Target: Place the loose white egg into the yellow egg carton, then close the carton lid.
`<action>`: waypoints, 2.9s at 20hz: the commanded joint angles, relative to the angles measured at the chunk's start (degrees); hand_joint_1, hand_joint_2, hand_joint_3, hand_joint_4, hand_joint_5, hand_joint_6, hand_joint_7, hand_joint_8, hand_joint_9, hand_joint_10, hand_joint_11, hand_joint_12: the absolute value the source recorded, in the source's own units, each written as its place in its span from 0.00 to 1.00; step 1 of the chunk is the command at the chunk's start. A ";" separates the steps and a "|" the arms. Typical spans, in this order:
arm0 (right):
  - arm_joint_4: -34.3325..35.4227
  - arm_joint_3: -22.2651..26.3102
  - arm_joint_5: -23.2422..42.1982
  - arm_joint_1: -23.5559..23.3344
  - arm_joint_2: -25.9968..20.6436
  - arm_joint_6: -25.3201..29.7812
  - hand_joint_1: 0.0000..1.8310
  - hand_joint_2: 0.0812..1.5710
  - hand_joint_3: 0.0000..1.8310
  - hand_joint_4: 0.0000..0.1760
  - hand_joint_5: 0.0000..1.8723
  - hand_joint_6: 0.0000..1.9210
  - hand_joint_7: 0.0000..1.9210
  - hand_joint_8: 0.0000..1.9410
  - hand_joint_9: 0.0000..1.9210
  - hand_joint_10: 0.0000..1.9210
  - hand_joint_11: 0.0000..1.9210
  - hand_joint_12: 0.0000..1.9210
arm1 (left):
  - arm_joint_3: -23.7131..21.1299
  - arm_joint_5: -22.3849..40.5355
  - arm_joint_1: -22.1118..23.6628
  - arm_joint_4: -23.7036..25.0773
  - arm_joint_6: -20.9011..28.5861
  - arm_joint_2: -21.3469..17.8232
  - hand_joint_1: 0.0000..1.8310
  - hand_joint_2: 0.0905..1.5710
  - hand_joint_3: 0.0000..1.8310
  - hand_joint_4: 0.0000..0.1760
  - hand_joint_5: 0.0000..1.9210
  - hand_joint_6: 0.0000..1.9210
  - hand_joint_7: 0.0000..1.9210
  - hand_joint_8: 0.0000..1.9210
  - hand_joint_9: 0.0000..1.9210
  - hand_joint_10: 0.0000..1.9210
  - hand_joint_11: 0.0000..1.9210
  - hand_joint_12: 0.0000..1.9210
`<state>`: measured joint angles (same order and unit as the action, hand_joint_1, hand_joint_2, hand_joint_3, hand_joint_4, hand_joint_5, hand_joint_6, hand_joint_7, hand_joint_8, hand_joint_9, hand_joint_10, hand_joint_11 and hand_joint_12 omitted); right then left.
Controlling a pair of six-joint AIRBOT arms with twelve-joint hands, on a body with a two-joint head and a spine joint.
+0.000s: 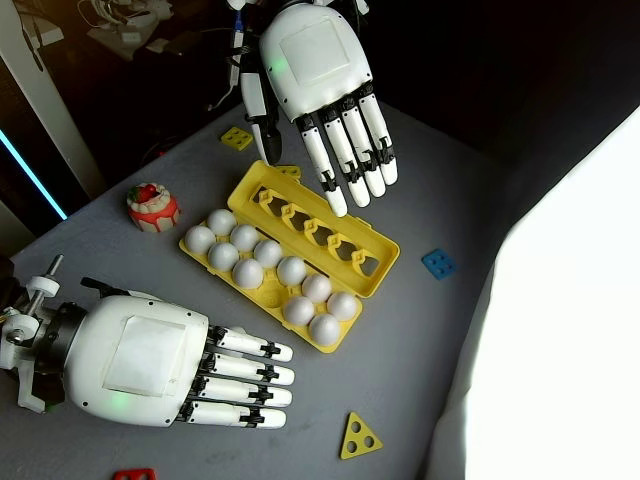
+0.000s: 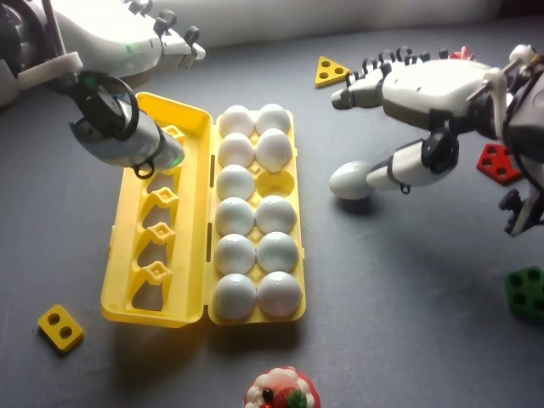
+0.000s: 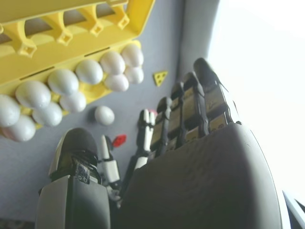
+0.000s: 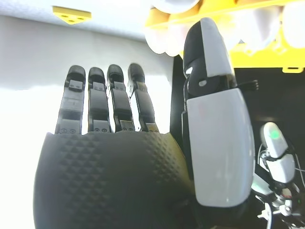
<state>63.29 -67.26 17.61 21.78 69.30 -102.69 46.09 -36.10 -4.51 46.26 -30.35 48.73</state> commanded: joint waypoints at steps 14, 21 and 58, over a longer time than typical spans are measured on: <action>-0.11 -1.13 4.49 2.47 2.90 -0.95 0.55 0.69 0.00 0.00 0.02 0.29 0.04 0.00 0.01 0.00 0.00 0.01 | 3.66 -6.02 2.58 -0.25 2.31 1.86 0.18 0.76 0.00 0.24 0.02 0.00 0.04 0.00 0.06 0.00 0.00 0.29; 0.14 -3.32 4.53 3.56 4.51 -0.95 0.56 0.70 0.00 0.00 0.02 0.25 0.02 0.00 0.01 0.00 0.00 0.00 | 3.84 -5.78 3.12 -0.10 1.63 2.01 0.14 0.77 0.00 0.24 0.02 0.00 0.05 0.00 0.07 0.00 0.00 0.34; 0.13 -4.70 6.97 4.13 6.71 -1.90 0.60 0.73 0.00 0.00 0.47 0.60 0.22 0.00 0.05 0.02 0.00 0.09 | -0.27 -8.73 -3.81 10.18 29.24 1.29 0.13 0.77 0.00 0.30 0.02 0.00 0.06 0.00 0.08 0.00 0.00 0.35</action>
<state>64.73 -71.81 21.61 26.26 76.18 -104.42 45.98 -46.52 -9.17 52.90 -1.15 50.43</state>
